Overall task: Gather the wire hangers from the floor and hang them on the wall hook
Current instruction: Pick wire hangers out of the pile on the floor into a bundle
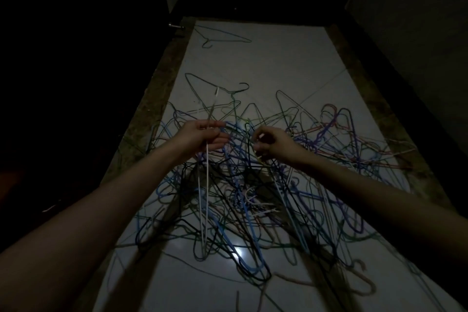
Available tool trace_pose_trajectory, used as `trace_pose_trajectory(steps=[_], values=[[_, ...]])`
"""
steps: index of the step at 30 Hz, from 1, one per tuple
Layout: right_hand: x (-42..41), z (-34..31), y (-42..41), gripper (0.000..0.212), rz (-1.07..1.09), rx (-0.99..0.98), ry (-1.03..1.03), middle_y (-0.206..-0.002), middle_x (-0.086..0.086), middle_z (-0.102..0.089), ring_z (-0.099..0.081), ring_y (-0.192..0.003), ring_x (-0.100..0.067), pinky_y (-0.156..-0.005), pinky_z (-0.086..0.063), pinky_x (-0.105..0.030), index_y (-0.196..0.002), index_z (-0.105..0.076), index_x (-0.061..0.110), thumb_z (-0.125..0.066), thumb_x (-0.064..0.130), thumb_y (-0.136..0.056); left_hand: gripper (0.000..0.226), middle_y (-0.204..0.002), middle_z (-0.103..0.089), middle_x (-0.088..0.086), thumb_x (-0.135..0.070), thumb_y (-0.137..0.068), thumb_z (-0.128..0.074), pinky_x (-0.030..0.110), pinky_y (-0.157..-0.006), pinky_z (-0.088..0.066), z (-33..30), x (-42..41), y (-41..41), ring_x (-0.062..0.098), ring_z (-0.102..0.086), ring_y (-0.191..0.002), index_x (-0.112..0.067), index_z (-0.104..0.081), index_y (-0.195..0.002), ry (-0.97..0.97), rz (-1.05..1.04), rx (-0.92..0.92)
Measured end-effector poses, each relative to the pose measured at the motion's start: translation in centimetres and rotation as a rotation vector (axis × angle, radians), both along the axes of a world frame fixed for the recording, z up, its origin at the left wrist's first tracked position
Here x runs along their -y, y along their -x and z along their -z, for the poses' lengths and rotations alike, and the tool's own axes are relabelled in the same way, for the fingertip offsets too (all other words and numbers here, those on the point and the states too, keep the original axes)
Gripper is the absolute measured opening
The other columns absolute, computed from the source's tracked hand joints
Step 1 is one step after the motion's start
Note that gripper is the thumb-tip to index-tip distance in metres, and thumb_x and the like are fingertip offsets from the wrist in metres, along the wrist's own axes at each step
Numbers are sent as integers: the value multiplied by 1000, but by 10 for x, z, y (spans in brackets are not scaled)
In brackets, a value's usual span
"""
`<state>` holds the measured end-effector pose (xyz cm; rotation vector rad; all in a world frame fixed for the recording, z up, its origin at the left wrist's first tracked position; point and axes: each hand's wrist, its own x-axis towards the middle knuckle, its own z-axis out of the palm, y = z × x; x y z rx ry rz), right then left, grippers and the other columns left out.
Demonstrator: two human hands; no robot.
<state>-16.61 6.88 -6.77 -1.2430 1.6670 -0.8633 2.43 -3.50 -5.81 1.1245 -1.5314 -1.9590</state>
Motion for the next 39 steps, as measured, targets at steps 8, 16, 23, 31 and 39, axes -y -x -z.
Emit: trace_pose_trajectory(steps=[8,16,23,31,39], values=[[4,-7,-5,27,89,-15,24,-69,-8,-59,-58,-58,-15,-49,-47,-25,-80,-53,15,-57,-11,-83,18,-90,-68,19,6,-87,-57,29,-71,-59,1,-30,17,22,-69,-76,4,-60,-104,-141,57,9],[1,0,-10,26,171,115,37,-67,-12,-53,-55,-58,-23,-50,-48,-30,-84,-48,9,-54,-16,-83,16,-83,-62,15,9,-78,-67,19,-55,-56,7,-44,39,18,-64,-68,3,-60,-91,-97,-12,108],[5,3,-5,28,237,104,74,-65,-9,-51,-57,-62,-22,-61,-50,-38,-80,-49,12,-55,-15,-83,14,-81,-61,15,13,-76,-67,22,-56,-57,11,-42,45,21,-61,-69,2,-59,-82,-47,27,226],[5,6,-1,29,273,111,107,-70,-9,-47,-58,-71,-25,-66,-53,-42,-78,-47,16,-52,-12,-86,23,-99,-62,19,6,-78,-69,24,-66,-55,22,-40,42,22,-62,-75,9,-64,-100,44,-4,313],[5,6,4,24,277,79,160,-66,-6,-43,-49,-63,-23,-59,-52,-34,-84,-50,11,-52,-13,-85,10,-73,-59,12,1,-78,-71,24,-63,-58,25,-44,49,17,-59,-64,3,-63,-84,113,105,419]])
